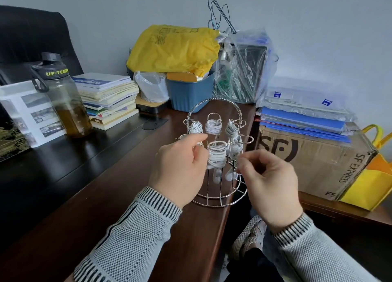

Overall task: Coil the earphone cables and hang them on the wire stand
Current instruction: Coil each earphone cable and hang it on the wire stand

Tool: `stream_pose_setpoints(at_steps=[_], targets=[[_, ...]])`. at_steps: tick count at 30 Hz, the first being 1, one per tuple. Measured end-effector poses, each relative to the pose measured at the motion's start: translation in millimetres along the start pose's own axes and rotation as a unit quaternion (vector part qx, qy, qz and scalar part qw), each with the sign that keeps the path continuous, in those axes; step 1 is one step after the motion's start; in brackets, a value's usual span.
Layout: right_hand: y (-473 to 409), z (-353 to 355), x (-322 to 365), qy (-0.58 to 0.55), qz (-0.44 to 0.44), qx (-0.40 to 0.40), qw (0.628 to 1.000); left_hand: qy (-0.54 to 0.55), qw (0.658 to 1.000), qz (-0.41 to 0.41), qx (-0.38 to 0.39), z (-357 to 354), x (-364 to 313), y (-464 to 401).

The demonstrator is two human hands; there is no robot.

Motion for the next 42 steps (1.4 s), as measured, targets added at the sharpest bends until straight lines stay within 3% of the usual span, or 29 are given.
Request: stream_pose_setpoints(at_steps=[3, 6, 9, 12, 19, 28, 42], targets=[[10.3, -10.2, -20.6, -0.122, -0.179, 0.004, 0.976, -0.008, 0.999, 0.039, -0.032, 3.1, 10.4, 0.0], [15.1, -20.8, -21.2, -0.223, -0.289, -0.010, 0.931, 0.032, 0.996, 0.071, -0.032, 3.1, 17.9, 2.8], [13.1, -27.8, -16.8, -0.240, -0.343, 0.008, 0.908, 0.185, 0.964, 0.179, 0.062, -3.5, 23.6, 4.2], [10.9, -34.9, -15.8, -0.235, -0.357, 0.031, 0.903, 0.281, 0.900, 0.275, 0.187, -15.6, 20.7, 11.0], [10.1, -46.2, -14.7, -0.245, -0.374, 0.067, 0.892, 0.315, 0.864, 0.307, 0.246, -30.6, 9.5, 14.1], [11.5, -46.1, -6.8, -0.358, -0.395, 0.040, 0.845, 0.415, 0.819, 0.320, 0.235, -33.6, 4.0, 16.8], [7.2, -44.7, 6.8, -0.425, -0.387, 0.017, 0.818, 0.512, 0.767, 0.356, 0.150, -39.0, -0.6, 15.7]])
Point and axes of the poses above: each hand's wrist, its own y-axis away from the middle knuckle, its own z-axis out of the back of the hand, x = y × z, the point moved 5 cm from there along -y, towards the middle knuckle, and after that the axes turned 12 degrees about -y, right-handed, at the moved point
